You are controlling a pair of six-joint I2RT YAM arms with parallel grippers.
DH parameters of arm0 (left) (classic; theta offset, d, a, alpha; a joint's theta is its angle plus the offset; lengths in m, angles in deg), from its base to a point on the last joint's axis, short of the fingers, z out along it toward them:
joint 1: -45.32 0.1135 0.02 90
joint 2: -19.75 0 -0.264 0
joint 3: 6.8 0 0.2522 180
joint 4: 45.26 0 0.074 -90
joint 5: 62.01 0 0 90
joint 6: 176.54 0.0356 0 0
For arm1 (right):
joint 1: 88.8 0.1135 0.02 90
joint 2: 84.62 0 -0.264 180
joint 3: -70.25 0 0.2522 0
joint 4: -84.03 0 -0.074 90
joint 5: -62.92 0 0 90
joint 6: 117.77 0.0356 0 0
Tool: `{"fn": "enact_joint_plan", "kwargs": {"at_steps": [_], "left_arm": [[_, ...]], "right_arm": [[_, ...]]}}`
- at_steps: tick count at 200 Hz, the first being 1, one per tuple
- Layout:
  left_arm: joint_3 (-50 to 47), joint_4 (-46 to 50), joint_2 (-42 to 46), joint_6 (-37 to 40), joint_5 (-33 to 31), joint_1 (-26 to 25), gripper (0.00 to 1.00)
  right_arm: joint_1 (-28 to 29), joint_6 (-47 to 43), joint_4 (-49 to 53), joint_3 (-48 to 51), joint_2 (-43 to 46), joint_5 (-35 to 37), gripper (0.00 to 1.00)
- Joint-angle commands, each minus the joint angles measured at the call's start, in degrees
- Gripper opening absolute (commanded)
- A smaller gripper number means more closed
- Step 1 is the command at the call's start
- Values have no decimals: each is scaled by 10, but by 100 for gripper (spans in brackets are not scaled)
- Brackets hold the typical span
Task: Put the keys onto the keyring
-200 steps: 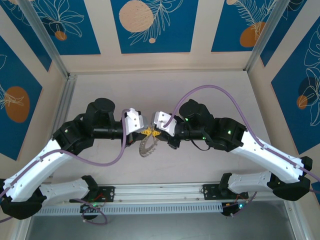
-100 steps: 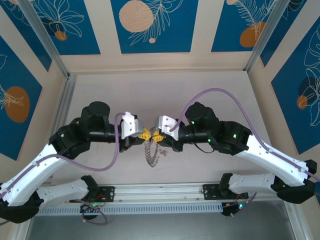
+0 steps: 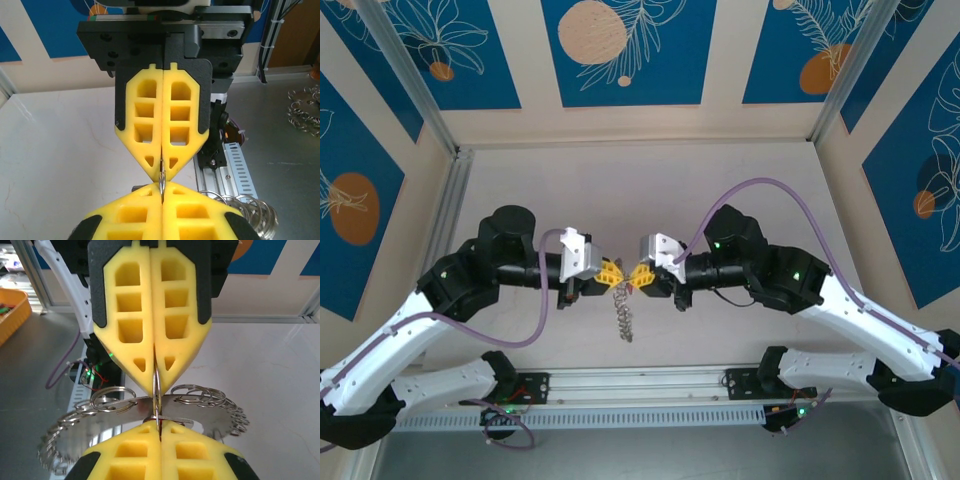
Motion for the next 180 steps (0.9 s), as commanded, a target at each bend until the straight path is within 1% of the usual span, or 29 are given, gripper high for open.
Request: {"fn": "enact_joint_plan", "kwargs": {"at_steps": [1,21,48,67,127,166,180], "left_arm": [[-9,-52,22,-11,37,-5,0],[-31,-98,32,-33,49,-4,0],[-54,-158,38,-66,68,-4,0],[-64,-186,43,-80,74,-3,0],[-69,-196,46,-83,76,-3,0],[-67,-198,46,-81,74,-3,0],[-67,-198,46,-81,71,-3,0]], "right_arm": [[-22,32,0,3,1,-62,0],[-25,28,8,0,-14,-72,0],[-21,25,-10,12,-15,-49,0],[-23,28,-17,14,-18,-57,0],[-24,25,9,-11,-50,-90,0],[-23,22,-1,-3,-48,-76,0],[-23,23,-10,6,-35,-73,2]]}}
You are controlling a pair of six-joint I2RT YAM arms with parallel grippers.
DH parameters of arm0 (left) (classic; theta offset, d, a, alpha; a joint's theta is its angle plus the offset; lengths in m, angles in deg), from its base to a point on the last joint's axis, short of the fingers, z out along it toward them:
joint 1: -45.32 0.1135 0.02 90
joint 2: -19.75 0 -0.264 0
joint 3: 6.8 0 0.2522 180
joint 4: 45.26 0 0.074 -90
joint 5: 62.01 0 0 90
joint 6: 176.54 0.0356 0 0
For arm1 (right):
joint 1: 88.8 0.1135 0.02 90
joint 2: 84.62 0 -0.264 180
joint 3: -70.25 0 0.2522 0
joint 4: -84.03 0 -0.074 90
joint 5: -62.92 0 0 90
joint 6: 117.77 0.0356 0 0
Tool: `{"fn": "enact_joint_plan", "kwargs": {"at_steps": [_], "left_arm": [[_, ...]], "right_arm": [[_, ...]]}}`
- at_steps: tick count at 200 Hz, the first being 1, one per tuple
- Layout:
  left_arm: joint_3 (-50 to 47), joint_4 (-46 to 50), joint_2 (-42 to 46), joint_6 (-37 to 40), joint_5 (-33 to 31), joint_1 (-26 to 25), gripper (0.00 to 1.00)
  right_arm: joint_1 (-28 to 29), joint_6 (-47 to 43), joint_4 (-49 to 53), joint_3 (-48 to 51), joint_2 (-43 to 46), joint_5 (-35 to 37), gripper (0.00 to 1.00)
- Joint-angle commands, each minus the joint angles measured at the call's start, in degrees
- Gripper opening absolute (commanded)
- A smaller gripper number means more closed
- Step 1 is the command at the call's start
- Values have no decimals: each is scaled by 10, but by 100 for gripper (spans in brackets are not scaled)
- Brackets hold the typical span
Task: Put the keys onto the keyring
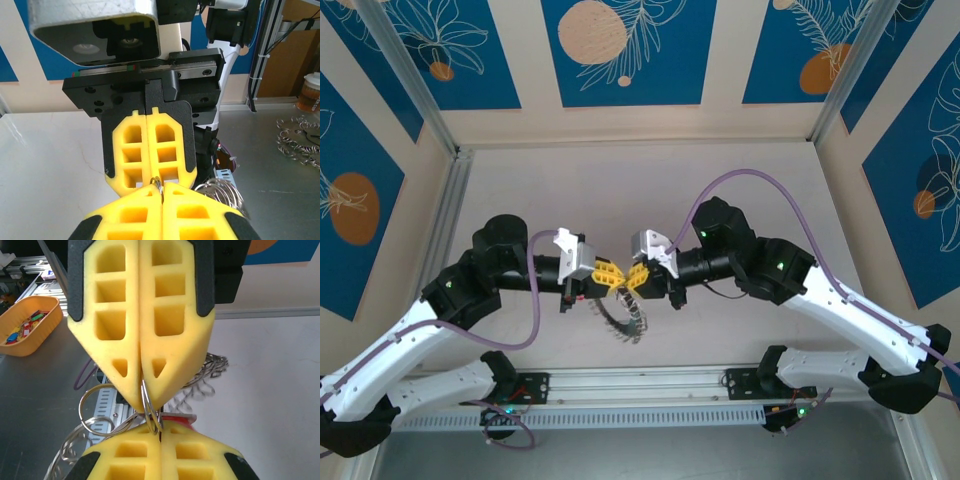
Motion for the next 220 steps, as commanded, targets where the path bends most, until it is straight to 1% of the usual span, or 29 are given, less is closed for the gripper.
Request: {"fn": "enact_joint_plan", "kwargs": {"at_steps": [1,24,51,70,94,132,160,193,220], "left_arm": [[7,-77,10,-3,39,-5,0],[1,-82,12,-5,32,-5,0],[-4,-88,18,-7,28,-4,0],[-5,-88,21,-11,38,-1,0],[-3,-84,20,-16,60,1,0],[-4,-88,16,-29,91,1,0],[-8,-89,15,-31,89,2,0],[-8,-87,13,-29,71,3,0],[-13,-102,10,-33,73,4,0]], "right_arm": [[1,7,-9,10,4,13,3],[1,9,-36,29,37,18,10],[1,14,-69,57,83,38,25],[1,17,-78,69,107,64,30],[1,23,-92,76,125,77,32],[3,31,-137,80,133,51,32],[10,32,-161,79,124,11,32],[22,26,-152,72,105,-21,31],[33,25,-152,70,93,-13,31]]}}
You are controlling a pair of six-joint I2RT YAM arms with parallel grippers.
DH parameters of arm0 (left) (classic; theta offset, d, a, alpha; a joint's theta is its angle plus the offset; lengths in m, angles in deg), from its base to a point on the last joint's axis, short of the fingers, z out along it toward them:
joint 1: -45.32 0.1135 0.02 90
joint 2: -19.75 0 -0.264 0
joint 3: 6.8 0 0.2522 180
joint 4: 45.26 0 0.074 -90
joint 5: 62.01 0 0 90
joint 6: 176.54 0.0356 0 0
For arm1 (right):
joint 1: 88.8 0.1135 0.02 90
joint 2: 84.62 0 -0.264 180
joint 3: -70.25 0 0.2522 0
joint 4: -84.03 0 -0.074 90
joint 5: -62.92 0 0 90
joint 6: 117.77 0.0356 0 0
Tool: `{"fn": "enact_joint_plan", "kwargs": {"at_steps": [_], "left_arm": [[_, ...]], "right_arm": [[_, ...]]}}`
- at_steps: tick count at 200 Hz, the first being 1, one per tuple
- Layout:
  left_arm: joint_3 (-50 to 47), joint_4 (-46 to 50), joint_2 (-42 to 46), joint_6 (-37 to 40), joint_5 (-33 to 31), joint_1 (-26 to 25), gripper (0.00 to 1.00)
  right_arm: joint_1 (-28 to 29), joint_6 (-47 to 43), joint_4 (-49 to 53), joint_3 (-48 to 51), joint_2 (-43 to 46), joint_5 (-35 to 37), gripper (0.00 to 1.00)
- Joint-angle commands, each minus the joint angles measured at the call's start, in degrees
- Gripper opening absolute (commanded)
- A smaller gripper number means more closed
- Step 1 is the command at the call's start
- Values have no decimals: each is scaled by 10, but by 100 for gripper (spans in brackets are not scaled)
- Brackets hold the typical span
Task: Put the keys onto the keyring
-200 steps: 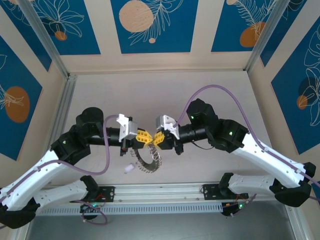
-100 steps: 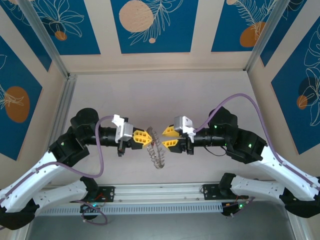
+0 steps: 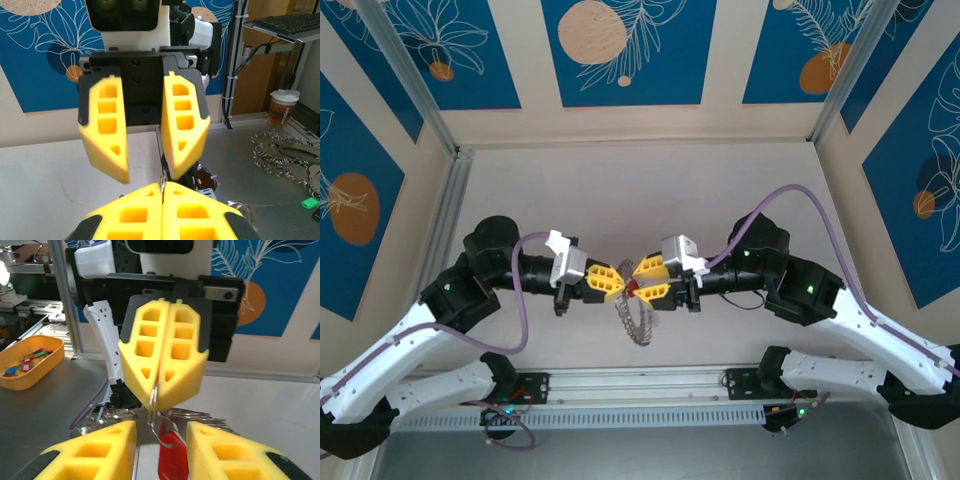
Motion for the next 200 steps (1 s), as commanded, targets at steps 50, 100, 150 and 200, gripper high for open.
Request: {"fn": "enact_joint_plan", "kwargs": {"at_steps": [50,100,150,200], "left_arm": [[-5,-55,0,-17,17,6,0],[-7,-57,8,-24,11,9,0],[69,140,-10,74,-112,9,30],[76,190,-22,120,-194,7,35]], "right_arm": [[9,-1,-15,-8,-25,-5,19],[10,-5,-6,-9,-19,39,0],[10,-43,117,-81,-42,176,0],[27,-79,226,-172,-112,257,0]]}}
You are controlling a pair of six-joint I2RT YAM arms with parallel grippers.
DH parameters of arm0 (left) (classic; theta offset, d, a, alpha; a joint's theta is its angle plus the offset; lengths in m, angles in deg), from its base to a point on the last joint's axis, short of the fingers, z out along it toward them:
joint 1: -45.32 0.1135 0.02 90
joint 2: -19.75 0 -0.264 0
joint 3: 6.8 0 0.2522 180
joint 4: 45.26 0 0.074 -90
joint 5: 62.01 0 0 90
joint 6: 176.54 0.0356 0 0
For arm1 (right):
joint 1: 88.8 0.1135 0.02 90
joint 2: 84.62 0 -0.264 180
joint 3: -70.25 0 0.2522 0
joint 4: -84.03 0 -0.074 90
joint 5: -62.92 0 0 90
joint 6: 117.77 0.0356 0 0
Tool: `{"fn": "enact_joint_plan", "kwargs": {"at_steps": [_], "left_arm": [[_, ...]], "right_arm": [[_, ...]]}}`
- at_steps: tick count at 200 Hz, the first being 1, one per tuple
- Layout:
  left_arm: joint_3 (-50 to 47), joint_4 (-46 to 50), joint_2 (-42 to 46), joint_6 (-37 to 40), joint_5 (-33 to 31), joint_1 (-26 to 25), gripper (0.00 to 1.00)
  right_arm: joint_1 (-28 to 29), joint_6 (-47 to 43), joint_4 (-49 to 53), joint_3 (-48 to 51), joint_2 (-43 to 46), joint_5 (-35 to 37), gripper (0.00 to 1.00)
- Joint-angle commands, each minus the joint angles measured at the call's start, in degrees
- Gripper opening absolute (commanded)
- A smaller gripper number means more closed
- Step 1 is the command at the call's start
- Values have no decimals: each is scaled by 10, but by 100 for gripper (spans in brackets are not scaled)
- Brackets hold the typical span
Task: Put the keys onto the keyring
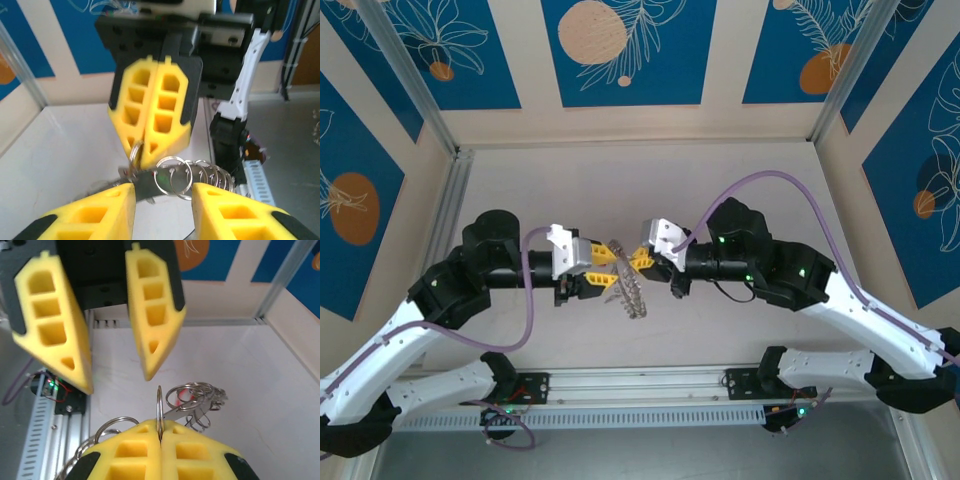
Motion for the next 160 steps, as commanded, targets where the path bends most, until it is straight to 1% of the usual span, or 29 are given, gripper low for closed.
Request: {"fn": "enact_joint_plan", "kwargs": {"at_steps": [1,32,71,145,153,160], "left_arm": [[11,42,-8,37,-45,0,35],[10,37,-12,46,-49,0,36],[8,34,-19,54,-54,0,36],[5,35,-27,53,-43,0,36],[5,34,-29,52,-42,0,35],[6,33,-30,51,-40,0,32]], "right_arm": [[11,-30,68,-52,-31,62,0],[23,-36,124,-99,-77,75,0],[33,-42,136,-114,-95,64,0],[38,-43,127,-118,-88,6,0],[38,-42,123,-115,-84,-1,0],[38,-42,121,-113,-81,-6,0]]}}
